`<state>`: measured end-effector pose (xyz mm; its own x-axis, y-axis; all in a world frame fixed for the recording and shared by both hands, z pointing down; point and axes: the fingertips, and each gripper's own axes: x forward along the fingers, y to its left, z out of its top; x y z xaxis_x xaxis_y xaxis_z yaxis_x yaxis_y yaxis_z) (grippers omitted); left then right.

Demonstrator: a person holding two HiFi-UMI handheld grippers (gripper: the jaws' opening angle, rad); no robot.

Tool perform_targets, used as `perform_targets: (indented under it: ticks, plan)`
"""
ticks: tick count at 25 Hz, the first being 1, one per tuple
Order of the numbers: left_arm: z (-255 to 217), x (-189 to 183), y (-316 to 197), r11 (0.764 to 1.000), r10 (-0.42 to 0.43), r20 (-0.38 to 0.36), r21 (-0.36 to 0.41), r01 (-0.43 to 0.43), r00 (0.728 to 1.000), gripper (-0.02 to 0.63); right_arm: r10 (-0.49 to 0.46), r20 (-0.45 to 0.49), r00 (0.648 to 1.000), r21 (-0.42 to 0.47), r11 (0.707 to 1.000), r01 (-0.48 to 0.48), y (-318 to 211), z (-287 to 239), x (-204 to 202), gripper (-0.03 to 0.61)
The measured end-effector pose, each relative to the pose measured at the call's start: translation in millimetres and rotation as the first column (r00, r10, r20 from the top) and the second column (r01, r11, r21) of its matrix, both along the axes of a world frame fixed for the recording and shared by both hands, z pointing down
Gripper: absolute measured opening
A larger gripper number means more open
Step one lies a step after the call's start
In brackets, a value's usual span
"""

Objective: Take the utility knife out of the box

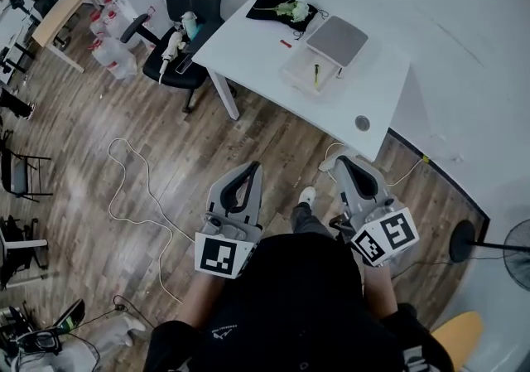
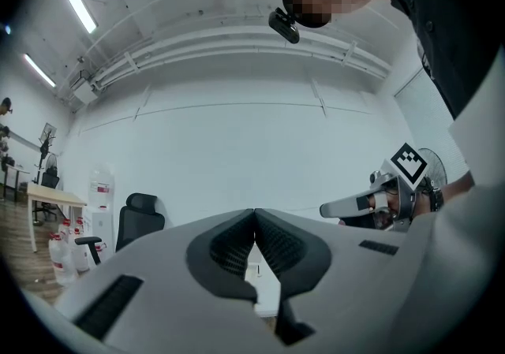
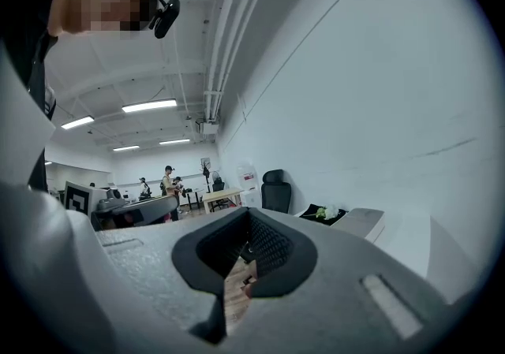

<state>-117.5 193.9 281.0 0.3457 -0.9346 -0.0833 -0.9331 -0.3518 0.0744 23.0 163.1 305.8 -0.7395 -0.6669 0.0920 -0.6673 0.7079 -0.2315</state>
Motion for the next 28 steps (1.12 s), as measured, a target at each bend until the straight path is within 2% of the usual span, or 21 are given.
perform_targets:
  ticks: [13,19,24,28]
  plan:
    - [-3,74,-126,0.999,-0.045,0.037,0.007,0.045,0.998,0.006,-0.053,0.031,0.998,0.001,0.999,0.053,-132,1,73,0.005]
    - [7,101,-163,1.000,-0.007,0.055,-0.028,0.008,0.998,0.006,-0.049,0.045,0.998,-0.011,0.999,0.049,-167,5,91,0.005]
    - [14,108,-186,0.999,0.005,0.048,-0.040,-0.003,0.999,0.005,-0.027,0.043,0.999,-0.041,0.999,0.029,-185,19,100,0.005]
    - [18,101,-202,1.000,0.026,0.067,0.005,-0.027,0.997,0.005,-0.003,0.027,1.000,-0.057,0.998,0.005,-192,24,100,0.005]
